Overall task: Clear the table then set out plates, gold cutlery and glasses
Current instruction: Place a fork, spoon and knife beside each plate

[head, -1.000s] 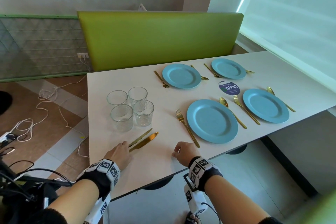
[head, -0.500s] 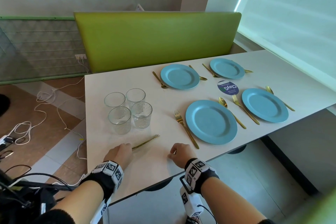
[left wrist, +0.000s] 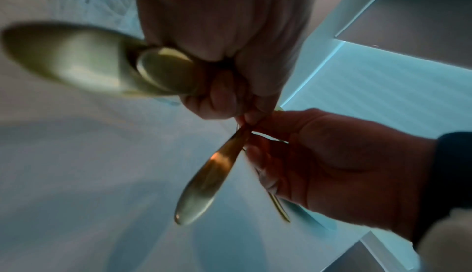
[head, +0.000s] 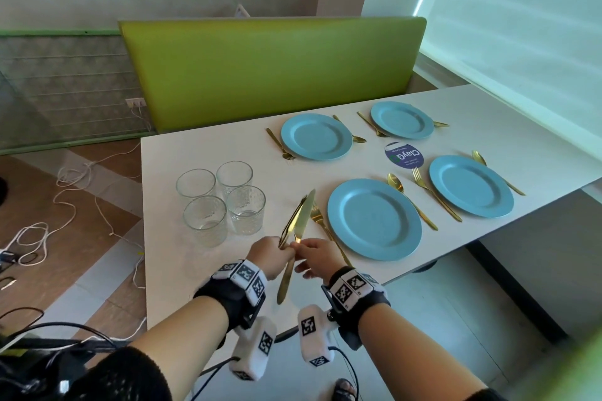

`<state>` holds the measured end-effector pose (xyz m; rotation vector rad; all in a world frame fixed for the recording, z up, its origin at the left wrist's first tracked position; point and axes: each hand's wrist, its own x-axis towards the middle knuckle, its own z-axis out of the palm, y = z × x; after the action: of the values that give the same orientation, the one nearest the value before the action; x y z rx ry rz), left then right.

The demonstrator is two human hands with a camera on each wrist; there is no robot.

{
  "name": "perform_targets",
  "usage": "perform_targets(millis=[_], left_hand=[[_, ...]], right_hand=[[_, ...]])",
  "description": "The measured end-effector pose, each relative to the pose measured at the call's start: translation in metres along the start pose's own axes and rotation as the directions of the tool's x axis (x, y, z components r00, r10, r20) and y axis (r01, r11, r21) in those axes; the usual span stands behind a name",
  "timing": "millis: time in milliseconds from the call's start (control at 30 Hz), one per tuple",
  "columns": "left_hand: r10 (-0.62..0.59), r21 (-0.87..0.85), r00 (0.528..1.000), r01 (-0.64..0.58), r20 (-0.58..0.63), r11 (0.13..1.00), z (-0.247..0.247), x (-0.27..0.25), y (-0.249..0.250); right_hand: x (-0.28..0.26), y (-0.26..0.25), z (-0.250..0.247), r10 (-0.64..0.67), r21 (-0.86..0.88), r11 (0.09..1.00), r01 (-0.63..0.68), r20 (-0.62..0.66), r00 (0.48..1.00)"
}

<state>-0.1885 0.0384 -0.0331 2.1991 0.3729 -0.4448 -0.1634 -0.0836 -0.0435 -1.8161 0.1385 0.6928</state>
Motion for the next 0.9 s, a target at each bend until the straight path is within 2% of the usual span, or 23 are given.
perform_targets(millis=[133,200,300,400,600,900], left_hand=[[-0.11,-0.229,0.992,0.12,0.055,0.966,0.0,0.006,0.008],[-0.158,-0.37,0.985,0.175,0.075,0.913,-0.002,0.011,0.009],[-0.185,-0.567,0.98,0.191,0.069,0.801,-0.01,0.015,0.012],[-0.179,-0.61,0.983,0.171,0.048,0.774,-0.017,0.019,0.013],[-0.175,-0.633,0.984,0.16,0.04,0.757,-0.022,0.03,0.016],[-0.198,-0.694,0.978,0.182,0.058,0.696,-0.015,0.034,0.024]], right_hand=[[0.008,-0.004,-0.009,0.026,-0.034,0.999,-0.031,-0.123,0.992],[0.014,-0.003,-0.015,0.047,-0.159,0.985,-0.074,-0.164,0.985],[0.022,-0.004,-0.023,0.039,-0.401,0.909,-0.116,-0.194,0.98],[0.028,-0.007,-0.026,0.027,-0.583,0.801,-0.134,-0.188,0.982],[0.042,-0.003,-0.024,-0.008,-0.649,0.734,-0.202,-0.305,0.952],[0.05,0.0,-0.025,-0.062,-0.653,0.732,-0.196,-0.351,0.934]])
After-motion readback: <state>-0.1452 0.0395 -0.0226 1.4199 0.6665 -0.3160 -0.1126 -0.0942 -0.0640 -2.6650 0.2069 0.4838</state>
